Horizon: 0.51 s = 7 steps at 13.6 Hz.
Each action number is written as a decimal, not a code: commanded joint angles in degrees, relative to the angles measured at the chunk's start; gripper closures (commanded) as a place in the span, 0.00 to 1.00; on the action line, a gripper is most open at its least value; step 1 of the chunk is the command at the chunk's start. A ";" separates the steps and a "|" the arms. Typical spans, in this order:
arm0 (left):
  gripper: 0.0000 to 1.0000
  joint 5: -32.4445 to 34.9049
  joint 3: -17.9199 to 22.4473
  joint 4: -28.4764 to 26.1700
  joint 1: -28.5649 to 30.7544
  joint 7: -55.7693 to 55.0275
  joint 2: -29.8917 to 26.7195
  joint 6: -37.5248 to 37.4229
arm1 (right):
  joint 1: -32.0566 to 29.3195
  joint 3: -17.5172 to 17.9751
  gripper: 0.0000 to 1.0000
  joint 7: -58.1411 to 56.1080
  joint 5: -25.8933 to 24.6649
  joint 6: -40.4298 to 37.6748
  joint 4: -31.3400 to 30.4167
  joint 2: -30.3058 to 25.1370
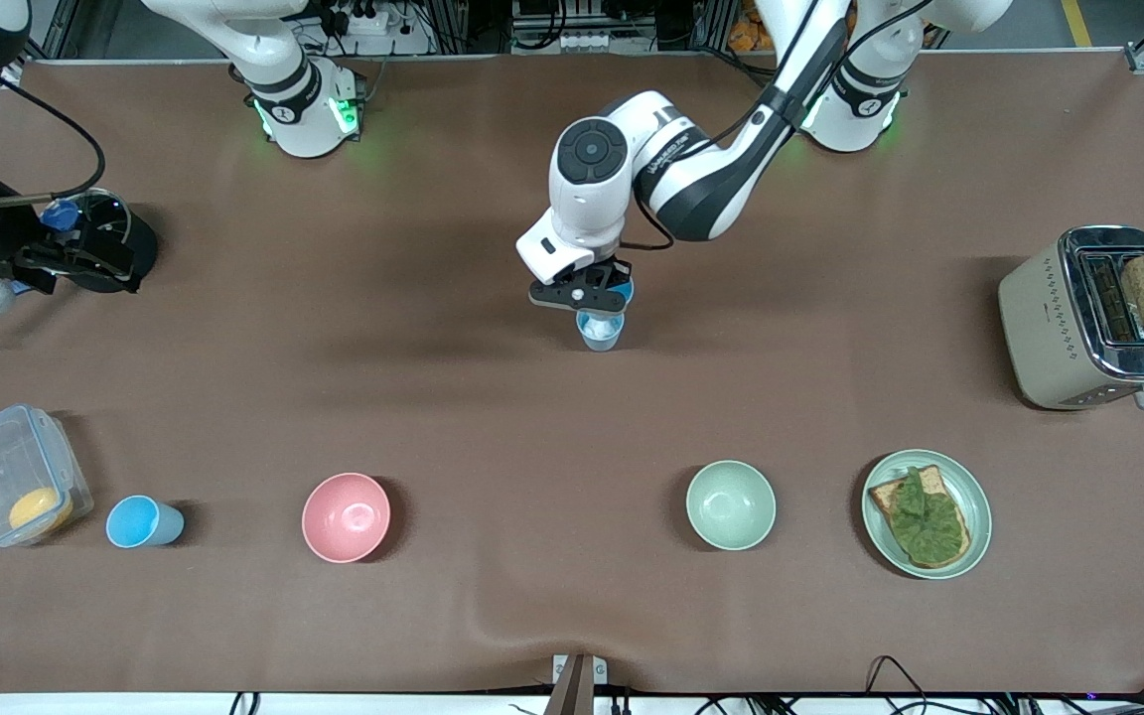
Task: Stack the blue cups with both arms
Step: 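Lower the blue cup into the tissue cup with the left gripper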
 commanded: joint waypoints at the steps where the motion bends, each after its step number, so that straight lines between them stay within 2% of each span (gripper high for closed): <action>1: 1.00 -0.78 0.94 1.16 -1.20 -1.27 1.09 -0.53 | -0.07 0.15 0.00 -0.65 0.27 -0.33 1.05 0.49; 7: 1.00 -0.26 2.34 1.16 -1.20 -0.48 2.06 -0.35 | -0.07 0.15 0.00 -0.65 0.35 -0.33 1.05 0.49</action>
